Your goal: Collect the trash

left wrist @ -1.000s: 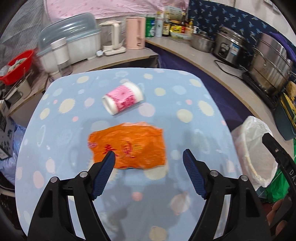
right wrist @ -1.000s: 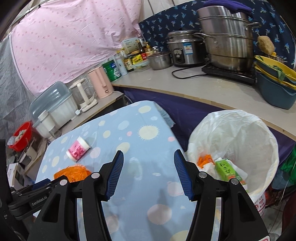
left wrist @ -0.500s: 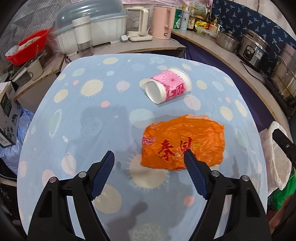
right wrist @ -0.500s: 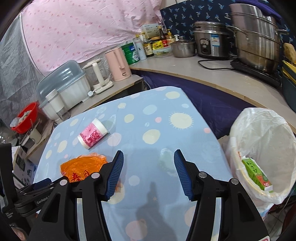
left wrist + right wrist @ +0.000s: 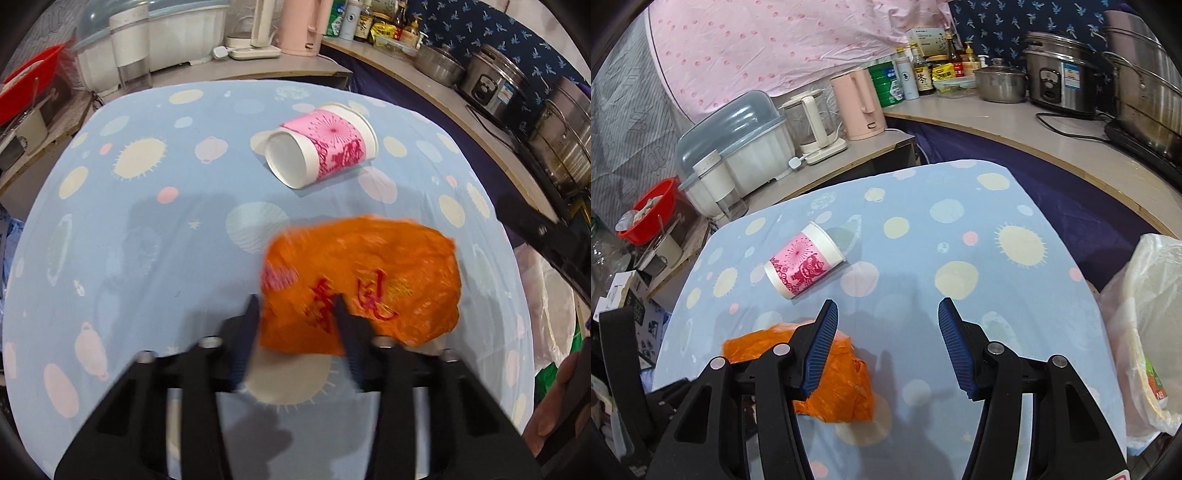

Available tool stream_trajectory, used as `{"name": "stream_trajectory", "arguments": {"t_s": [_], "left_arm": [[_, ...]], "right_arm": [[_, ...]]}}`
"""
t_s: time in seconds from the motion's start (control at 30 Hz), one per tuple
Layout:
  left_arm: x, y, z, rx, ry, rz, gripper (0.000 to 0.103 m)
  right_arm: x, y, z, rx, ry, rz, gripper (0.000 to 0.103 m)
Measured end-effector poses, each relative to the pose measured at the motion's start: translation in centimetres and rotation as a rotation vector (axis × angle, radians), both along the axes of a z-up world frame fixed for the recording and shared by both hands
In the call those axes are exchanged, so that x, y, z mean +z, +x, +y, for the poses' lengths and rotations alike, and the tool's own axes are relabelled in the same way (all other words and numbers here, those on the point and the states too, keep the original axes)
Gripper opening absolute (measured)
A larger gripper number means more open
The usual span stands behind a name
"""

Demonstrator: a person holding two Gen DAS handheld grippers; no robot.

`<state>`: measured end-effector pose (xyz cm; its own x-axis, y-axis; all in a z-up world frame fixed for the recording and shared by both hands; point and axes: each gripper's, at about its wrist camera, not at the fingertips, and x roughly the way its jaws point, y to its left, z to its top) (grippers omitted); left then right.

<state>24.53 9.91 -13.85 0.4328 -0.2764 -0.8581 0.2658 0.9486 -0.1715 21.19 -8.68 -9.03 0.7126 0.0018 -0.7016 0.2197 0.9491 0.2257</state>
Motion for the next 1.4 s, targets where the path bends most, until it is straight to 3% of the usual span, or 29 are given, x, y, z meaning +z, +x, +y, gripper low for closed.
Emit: {"name": "stream_trajectory", "arguments": {"t_s": [0.17,0.33,0.47,0.67,0.77,1.07,1.23,1.4], "left_arm": [[0.7,0.0,0.7,0.019,-0.001,-0.03,0.021],[1.8,0.6,4.0,0.102,0.024,-0.046,0.021],[2.3,1.5,7.5,0.202,0.052,-0.033,0.021],[3.4,3.2,11.7,0.383,0.106,-0.058,0.02],[4.3,4.7,12.8,0.447,0.083,-0.073,0.02],[4.7,8.8,8.4,0.382,-0.018,-0.062,0.02],[4.3,9.1,6.2,0.377,0.02,-0.072,0.02],[3.6,9.6,6.8,0.41,0.023,-0.05,0.02]], "right_arm": [[-0.4,1.6,0.9,0.029,0.001,0.001,0.061],[-0.9,3.2,2.1,0.071,-0.004,0.004,0.066],[-1.4,5.0,3.5,0.124,-0.001,0.001,0.075],[-2.3,7.8,5.2,0.19,-0.022,0.007,0.078],[-2.5,8.9,5.5,0.219,-0.036,0.006,0.079],[-2.6,11.6,5.4,0.301,-0.062,-0.01,0.084],[-2.9,12.5,5.2,0.337,-0.045,-0.007,0.084],[-3.6,12.9,4.7,0.334,-0.064,0.004,0.084]]}}
